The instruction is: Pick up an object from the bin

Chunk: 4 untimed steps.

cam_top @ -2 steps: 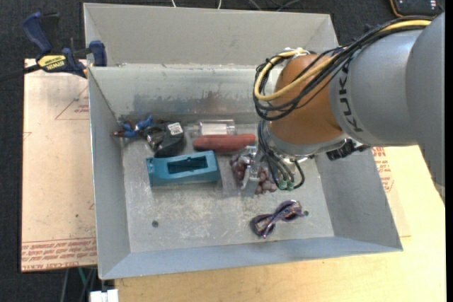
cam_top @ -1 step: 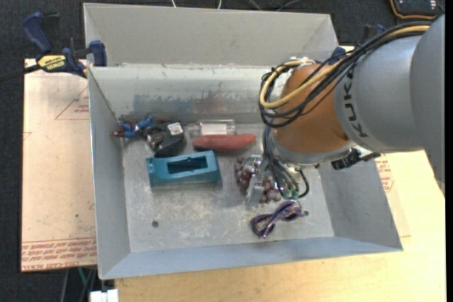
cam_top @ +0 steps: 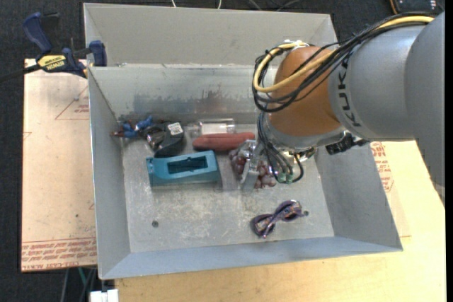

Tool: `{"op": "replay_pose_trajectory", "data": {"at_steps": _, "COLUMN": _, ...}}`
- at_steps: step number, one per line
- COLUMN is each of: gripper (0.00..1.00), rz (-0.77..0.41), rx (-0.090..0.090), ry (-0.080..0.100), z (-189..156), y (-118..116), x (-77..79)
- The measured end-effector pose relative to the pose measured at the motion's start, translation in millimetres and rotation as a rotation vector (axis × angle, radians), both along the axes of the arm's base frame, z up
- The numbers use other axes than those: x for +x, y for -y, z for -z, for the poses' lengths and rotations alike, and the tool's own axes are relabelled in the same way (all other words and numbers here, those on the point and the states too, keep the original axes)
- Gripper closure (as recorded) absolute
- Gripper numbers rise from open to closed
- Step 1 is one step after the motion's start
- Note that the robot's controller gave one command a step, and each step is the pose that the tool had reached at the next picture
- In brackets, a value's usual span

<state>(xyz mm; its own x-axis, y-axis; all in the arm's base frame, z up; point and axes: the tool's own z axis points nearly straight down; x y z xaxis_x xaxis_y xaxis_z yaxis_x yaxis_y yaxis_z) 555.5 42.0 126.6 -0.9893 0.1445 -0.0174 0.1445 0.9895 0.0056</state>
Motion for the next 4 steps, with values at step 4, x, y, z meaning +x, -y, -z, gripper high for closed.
{"op": "replay_pose_trajectory", "data": {"at_steps": 4, "gripper": 1.0, "rz": 0.023, "rx": 0.002, "ry": -0.003, "z": -5.3, "y": -7.7, "x": 4.8}}
